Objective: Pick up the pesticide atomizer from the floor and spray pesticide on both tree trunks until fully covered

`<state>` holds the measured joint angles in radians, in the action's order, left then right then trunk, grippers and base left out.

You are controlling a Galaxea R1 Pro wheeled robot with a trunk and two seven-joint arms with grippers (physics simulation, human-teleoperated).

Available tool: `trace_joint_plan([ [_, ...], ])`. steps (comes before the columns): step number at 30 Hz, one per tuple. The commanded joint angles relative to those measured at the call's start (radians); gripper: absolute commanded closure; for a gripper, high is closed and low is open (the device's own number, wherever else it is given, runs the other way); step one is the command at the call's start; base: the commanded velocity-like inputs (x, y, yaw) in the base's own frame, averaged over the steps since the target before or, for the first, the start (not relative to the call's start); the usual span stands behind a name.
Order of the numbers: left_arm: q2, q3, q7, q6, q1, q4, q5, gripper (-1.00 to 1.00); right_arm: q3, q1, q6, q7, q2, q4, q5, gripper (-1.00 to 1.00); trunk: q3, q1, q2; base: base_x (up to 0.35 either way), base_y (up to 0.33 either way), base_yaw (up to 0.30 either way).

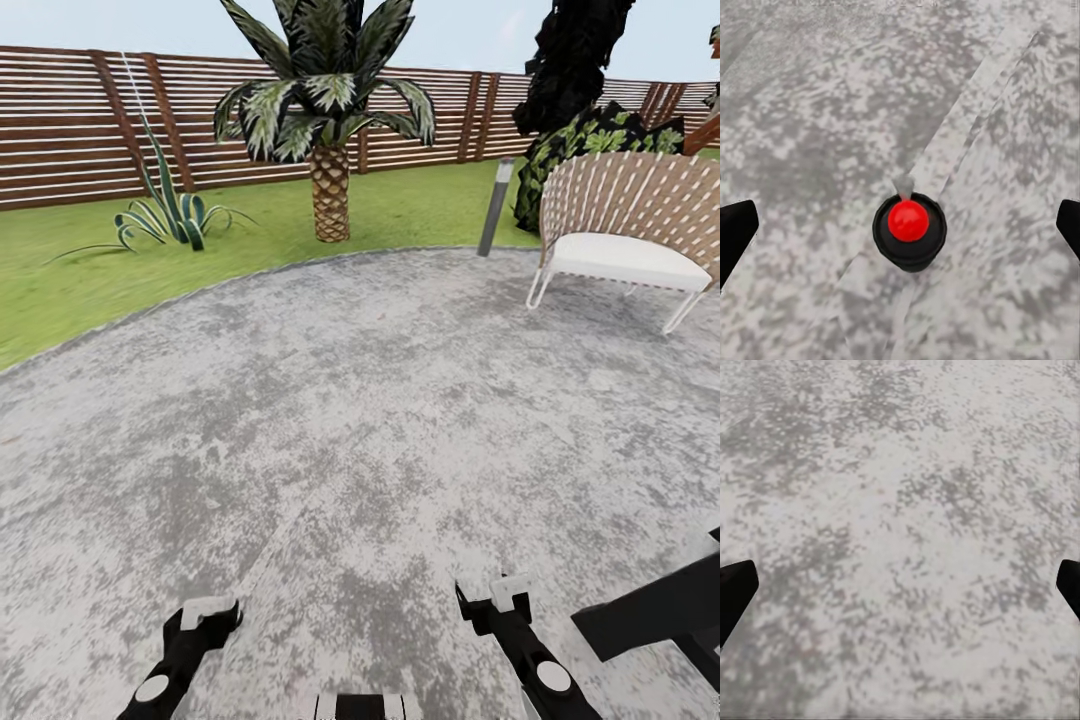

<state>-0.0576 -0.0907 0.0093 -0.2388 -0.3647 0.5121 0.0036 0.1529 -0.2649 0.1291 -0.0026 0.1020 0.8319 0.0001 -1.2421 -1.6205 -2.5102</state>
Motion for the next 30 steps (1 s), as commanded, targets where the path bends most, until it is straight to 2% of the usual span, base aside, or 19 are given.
trace_joint_plan([
  [1, 0.001, -0.002, 0.002, -0.022, 0.000, 0.001, 0.000, -1.00, 0.002, 0.000, 0.003, 0.000, 0.001, 0.000, 0.000, -1.00, -0.006, 0.000, -0.001, 0.000, 0.000, 0.000],
  [9, 0.000, -0.003, 0.038, -0.038, 0.000, 0.001, 0.001, -1.00, 0.003, 0.000, 0.003, 0.000, 0.001, 0.000, 0.000, -1.00, -0.048, -0.004, -0.002, 0.000, 0.000, 0.000],
  [22, -0.001, -0.006, 0.040, -0.040, 0.000, 0.001, -0.001, -1.00, 0.004, 0.000, 0.004, 0.000, 0.001, 0.000, 0.000, -1.00, -0.049, -0.004, -0.002, 0.001, 0.000, 0.000],
  [30, -0.001, -0.006, 0.040, -0.042, 0.000, 0.001, 0.001, -1.00, 0.004, 0.000, 0.004, 0.000, 0.001, 0.002, 0.001, -1.00, -0.049, -0.004, -0.002, 0.094, -0.052, 0.000],
])
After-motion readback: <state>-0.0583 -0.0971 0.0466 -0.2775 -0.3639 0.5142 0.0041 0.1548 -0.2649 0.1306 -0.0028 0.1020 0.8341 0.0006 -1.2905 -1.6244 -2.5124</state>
